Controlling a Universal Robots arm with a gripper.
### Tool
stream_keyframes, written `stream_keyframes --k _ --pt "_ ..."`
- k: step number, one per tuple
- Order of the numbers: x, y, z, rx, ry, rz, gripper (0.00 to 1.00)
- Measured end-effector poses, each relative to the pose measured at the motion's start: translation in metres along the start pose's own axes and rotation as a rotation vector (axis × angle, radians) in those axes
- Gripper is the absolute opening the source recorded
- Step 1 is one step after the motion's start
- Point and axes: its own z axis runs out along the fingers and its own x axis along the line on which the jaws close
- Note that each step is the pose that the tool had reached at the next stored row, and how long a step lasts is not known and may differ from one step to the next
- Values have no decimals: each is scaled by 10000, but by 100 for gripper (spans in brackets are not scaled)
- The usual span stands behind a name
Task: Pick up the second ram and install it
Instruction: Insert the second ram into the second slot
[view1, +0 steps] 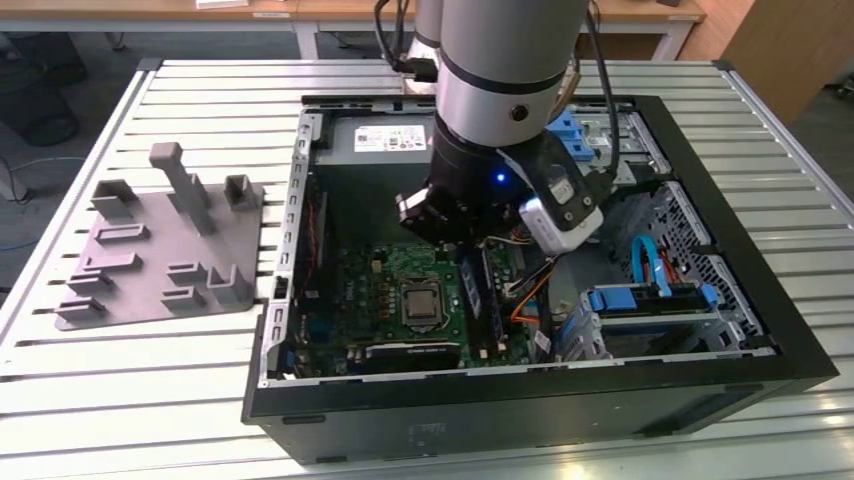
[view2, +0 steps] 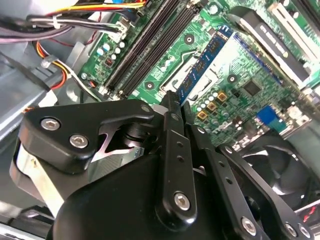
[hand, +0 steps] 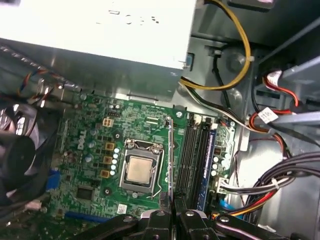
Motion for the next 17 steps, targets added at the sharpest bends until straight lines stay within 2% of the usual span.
stream_keyframes --k 6,8,12,13,15,17 --pt "0 0 12 -7 -57 983 14" --pt "1 -1 17 -63 -76 1221 14" --pt "0 -1 26 -263 -115 1638 14" --pt "0 -1 28 -280 -123 1735 14" --pt "0 -2 36 -280 -158 2232 14" --pt "0 -2 37 -279 -163 2325 14"
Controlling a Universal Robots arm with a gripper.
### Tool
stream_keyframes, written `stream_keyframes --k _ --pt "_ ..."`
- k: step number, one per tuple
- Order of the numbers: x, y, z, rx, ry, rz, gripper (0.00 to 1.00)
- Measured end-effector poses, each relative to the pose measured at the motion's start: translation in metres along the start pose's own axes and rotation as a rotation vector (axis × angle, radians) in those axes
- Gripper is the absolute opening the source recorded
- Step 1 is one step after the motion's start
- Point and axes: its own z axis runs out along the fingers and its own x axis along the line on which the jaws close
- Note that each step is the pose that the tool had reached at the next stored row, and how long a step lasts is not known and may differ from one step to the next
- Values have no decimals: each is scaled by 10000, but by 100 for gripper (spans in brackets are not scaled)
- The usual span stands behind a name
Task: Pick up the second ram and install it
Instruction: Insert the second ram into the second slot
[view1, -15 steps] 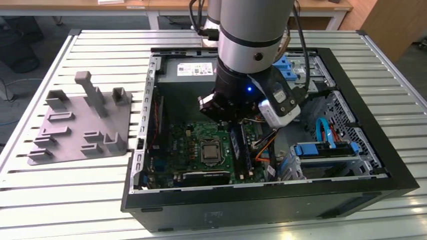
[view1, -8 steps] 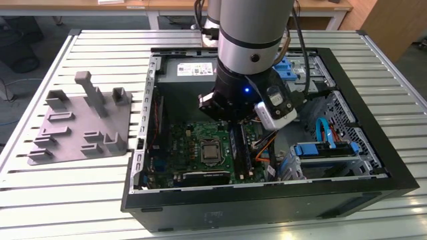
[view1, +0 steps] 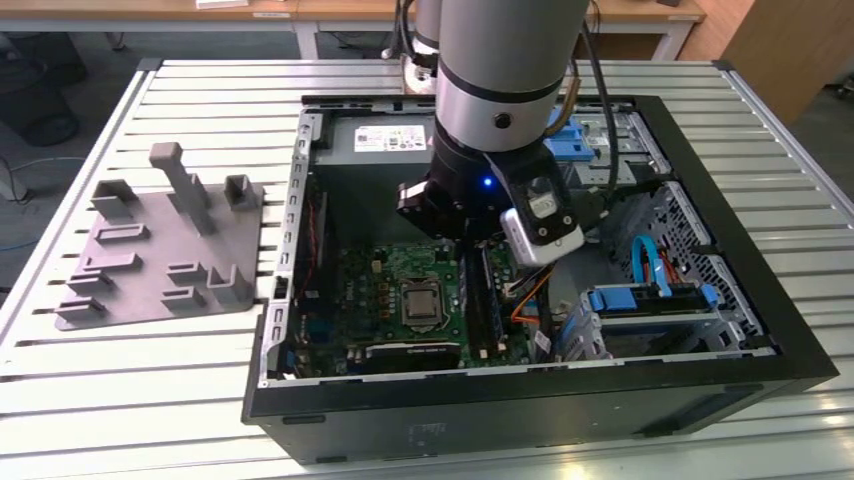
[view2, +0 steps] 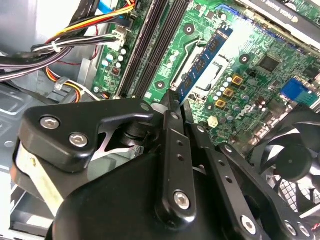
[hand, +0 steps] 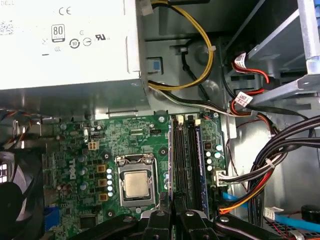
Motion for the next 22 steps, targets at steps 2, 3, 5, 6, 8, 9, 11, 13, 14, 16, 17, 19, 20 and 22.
stream_keyframes --k 2,3,5,6,8,9,11,13,14,16,17,19,20,22 --pt "0 0 1 -1 -2 5 14" --pt "0 0 1 -1 -2 8 14" --pt "0 0 1 -1 -3 12 14" --pt "0 0 1 -1 -2 13 14" --pt "0 0 3 -2 -3 14 14" --pt "0 0 4 -1 -3 14 14" --pt "0 -1 16 -5 -3 13 14" --pt "0 -3 32 -1 -2 13 14" --pt "0 -4 41 -2 -3 13 14" --pt "0 -6 62 0 -3 14 14" --pt "0 -7 79 -1 -2 14 14" --pt "0 -10 115 -1 -2 14 14" --pt "0 -12 133 -1 -2 14 14" --pt "0 -15 169 -1 -2 13 14"
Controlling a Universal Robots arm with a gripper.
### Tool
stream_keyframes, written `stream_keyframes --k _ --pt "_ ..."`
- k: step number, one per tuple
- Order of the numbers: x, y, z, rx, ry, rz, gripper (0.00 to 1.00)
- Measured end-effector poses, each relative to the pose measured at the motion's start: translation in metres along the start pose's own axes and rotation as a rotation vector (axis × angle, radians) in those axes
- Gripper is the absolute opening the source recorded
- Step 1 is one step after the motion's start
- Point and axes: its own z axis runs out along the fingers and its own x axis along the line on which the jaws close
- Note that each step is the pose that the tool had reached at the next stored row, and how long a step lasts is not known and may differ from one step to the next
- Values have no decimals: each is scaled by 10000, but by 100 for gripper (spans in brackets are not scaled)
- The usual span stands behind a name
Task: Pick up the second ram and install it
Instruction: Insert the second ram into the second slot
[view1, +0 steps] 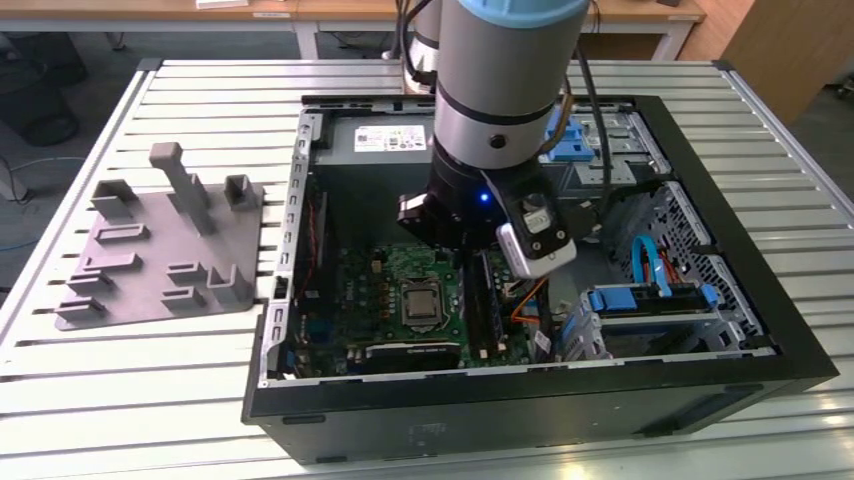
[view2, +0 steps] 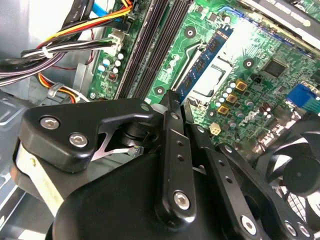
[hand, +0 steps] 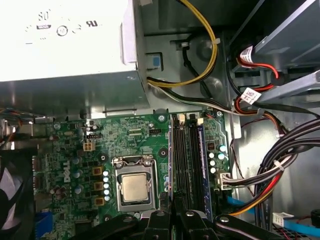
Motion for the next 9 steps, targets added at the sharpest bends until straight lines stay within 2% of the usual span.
stream_keyframes --k 9 --pt "-14 -12 164 50 -4 -16 14"
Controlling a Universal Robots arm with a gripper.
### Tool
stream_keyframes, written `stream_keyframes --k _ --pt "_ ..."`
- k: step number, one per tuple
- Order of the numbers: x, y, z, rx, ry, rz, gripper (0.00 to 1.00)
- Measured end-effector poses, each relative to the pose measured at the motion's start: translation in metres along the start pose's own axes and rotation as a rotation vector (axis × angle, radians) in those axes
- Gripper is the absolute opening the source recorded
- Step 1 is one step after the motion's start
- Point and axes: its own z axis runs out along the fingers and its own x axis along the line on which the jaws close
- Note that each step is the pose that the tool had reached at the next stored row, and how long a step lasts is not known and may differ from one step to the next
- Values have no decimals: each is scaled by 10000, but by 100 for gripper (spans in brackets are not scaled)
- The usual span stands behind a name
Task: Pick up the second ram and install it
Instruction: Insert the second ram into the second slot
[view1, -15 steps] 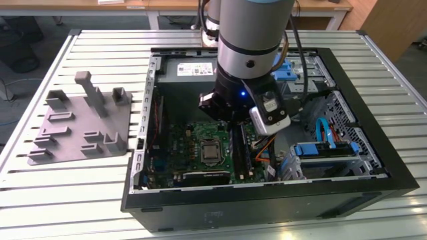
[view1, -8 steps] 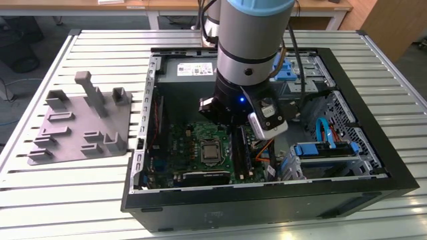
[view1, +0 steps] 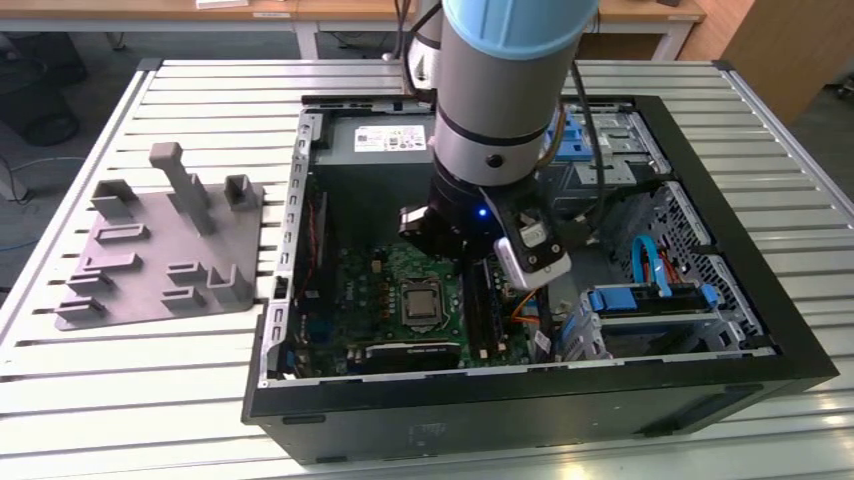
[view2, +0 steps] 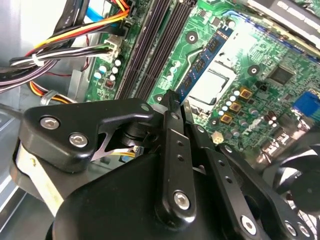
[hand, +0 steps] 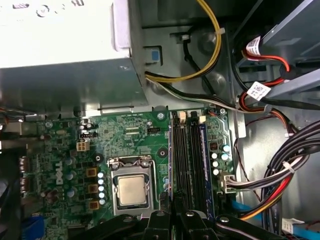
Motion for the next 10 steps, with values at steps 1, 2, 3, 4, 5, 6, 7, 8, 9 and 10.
stream_keyframes --k 1,2,3,4,5,6,7,8,9,10 --pt "-7 -1 17 1 2 -12 14" --pt "-10 -2 36 1 2 -17 14" --pt "-11 -3 54 0 1 -15 14" --pt "-14 -4 72 1 1 -16 14" --pt "-16 -5 89 1 2 -17 14" --pt "-20 -7 109 1 2 -17 14" --pt "-21 -8 127 1 2 -17 14" --pt "-24 -9 145 0 1 -16 14" --pt "-30 -10 163 0 1 -18 14" --pt "-37 -11 181 0 1 -17 14"
